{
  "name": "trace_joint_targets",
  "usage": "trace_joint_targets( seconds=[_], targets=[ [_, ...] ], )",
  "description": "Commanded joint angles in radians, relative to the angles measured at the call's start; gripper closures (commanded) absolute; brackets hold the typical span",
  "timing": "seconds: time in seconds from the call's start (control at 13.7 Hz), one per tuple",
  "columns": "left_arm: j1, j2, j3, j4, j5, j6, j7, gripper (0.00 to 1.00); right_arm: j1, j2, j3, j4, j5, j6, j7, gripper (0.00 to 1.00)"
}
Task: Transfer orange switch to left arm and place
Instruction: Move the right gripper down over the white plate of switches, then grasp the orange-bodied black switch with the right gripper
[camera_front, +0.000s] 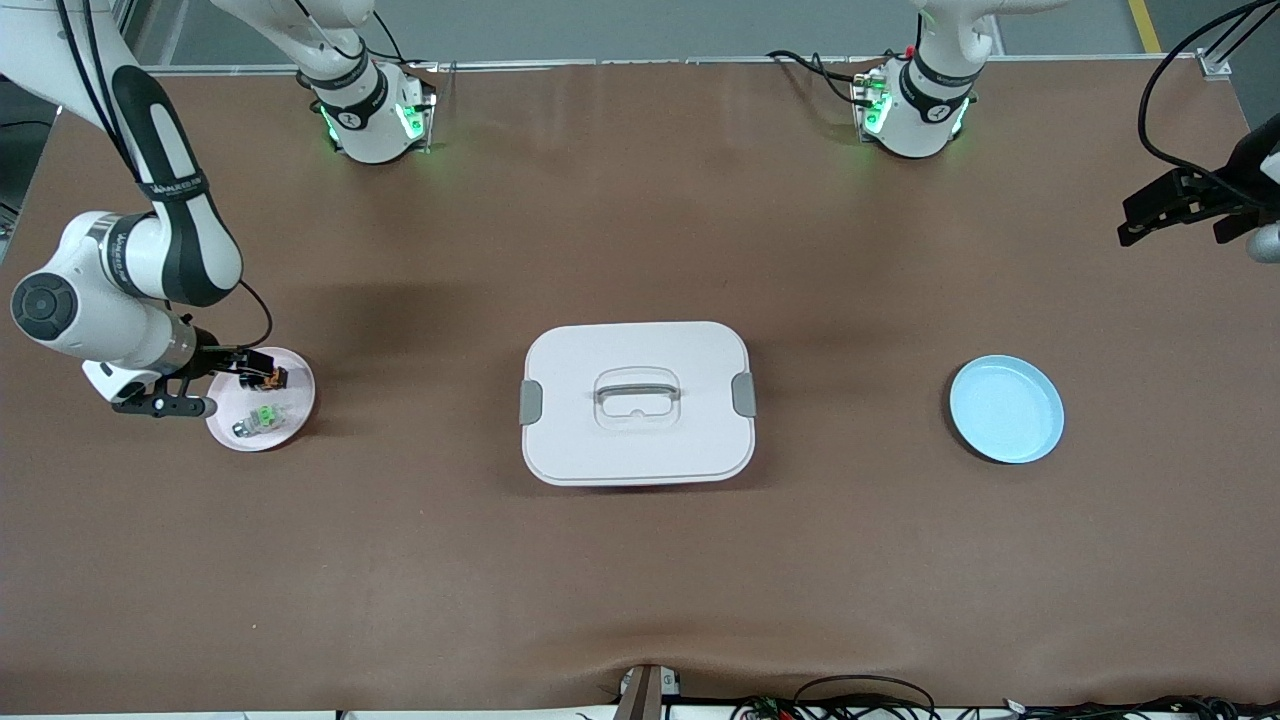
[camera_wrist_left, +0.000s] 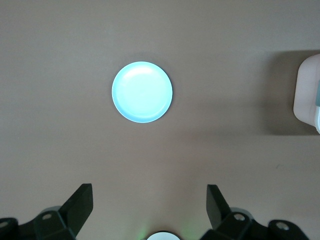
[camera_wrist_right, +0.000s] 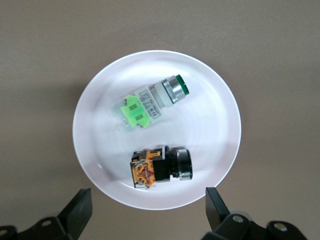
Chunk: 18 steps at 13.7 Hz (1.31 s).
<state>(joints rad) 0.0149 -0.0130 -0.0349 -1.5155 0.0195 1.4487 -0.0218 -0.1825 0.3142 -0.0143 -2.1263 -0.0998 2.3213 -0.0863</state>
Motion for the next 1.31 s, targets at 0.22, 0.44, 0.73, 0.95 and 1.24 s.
trace_joint_targets(
  seconds=[0.22, 0.44, 0.73, 0.95, 1.24],
  targets=[
    [0.0, 0.005, -0.002, 0.015, 0.016, 0.001, 0.005, 0.0, -0.025, 0.057, 0.011, 0.019, -0.021, 0.013, -0.007, 0.0],
    [0.0, 0.005, -0.002, 0.02, 0.008, 0.001, 0.005, 0.0, -0.028, 0.091, 0.01, 0.019, -0.021, 0.081, -0.009, 0.0],
    [-0.001, 0.015, -0.003, 0.028, 0.008, 0.005, 0.005, 0.0, -0.028, 0.109, 0.01, 0.016, -0.023, 0.093, -0.009, 0.0],
    [-0.003, 0.016, -0.003, 0.028, 0.008, 0.009, 0.005, 0.0, -0.028, 0.117, 0.01, 0.014, -0.026, 0.093, -0.009, 0.0],
    [-0.003, 0.021, -0.003, 0.028, 0.008, 0.012, 0.005, 0.0, -0.041, 0.129, 0.01, 0.008, -0.034, 0.107, -0.012, 0.0]
  ],
)
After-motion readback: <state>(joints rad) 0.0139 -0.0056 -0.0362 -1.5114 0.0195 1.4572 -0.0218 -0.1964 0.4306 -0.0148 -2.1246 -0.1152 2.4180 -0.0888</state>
